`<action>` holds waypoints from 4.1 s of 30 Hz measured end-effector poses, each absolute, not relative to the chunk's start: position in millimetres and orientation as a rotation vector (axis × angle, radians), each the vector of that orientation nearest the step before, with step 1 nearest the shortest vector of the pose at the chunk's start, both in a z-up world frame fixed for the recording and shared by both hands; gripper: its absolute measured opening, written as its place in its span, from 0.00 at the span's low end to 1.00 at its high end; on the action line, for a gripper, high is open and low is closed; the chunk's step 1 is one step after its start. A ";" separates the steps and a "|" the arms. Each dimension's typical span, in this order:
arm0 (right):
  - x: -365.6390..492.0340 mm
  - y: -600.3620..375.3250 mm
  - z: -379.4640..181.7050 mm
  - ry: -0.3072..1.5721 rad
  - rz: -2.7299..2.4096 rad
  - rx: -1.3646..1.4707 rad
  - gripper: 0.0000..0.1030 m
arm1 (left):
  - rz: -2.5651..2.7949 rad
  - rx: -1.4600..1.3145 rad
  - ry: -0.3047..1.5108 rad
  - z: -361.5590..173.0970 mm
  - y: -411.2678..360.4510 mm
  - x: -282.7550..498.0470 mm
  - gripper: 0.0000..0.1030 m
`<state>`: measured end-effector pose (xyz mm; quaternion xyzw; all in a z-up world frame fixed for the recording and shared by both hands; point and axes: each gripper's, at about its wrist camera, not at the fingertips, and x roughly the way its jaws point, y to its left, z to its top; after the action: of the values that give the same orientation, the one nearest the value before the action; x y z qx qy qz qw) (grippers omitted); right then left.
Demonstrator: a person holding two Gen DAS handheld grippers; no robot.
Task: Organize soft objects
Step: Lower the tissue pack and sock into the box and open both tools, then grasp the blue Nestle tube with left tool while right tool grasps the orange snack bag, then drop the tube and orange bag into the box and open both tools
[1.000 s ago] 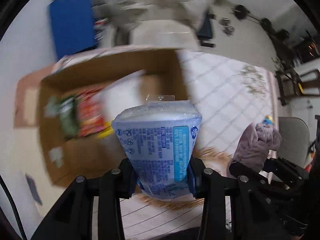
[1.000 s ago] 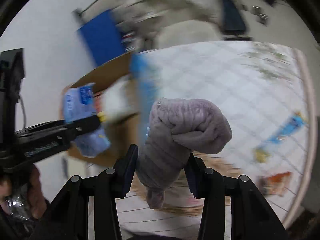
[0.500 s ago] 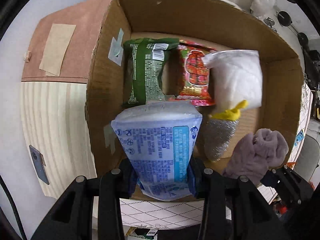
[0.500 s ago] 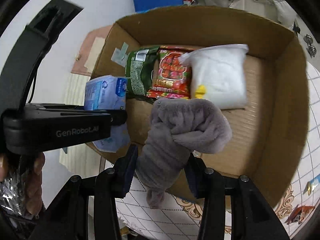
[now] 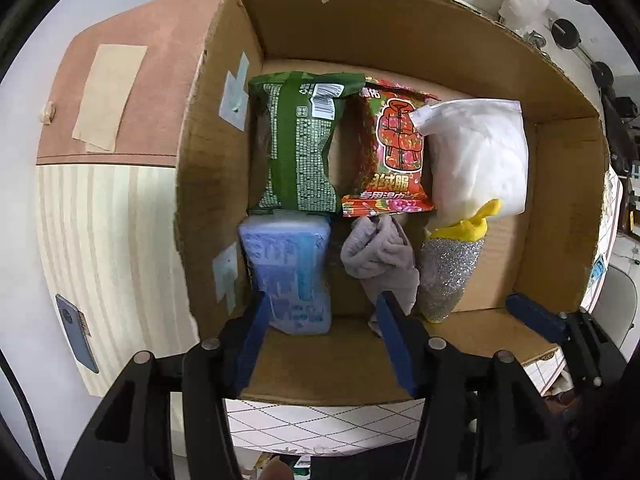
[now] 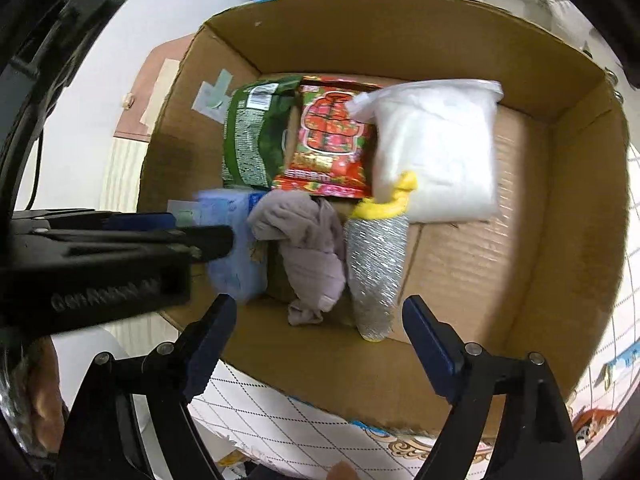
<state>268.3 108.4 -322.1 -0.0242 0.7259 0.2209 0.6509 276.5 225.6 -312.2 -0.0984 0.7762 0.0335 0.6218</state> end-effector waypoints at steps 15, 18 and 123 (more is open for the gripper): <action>235.5 29.2 -263.6 1.452 0.270 -0.073 1.00 | 0.108 -0.165 1.525 -252.0 206.0 210.5 0.86; 221.9 19.0 -241.8 1.395 0.242 -0.077 1.00 | 0.140 -0.159 1.417 -225.4 197.2 193.8 0.94; 177.6 -247.3 -227.0 1.406 0.082 0.543 0.33 | -0.337 0.050 1.436 -196.2 -80.1 289.7 0.12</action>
<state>177.6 -247.3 -227.0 0.2465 0.6382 0.0371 0.7284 289.7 -80.1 -196.2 0.0228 0.6546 -0.1537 0.7398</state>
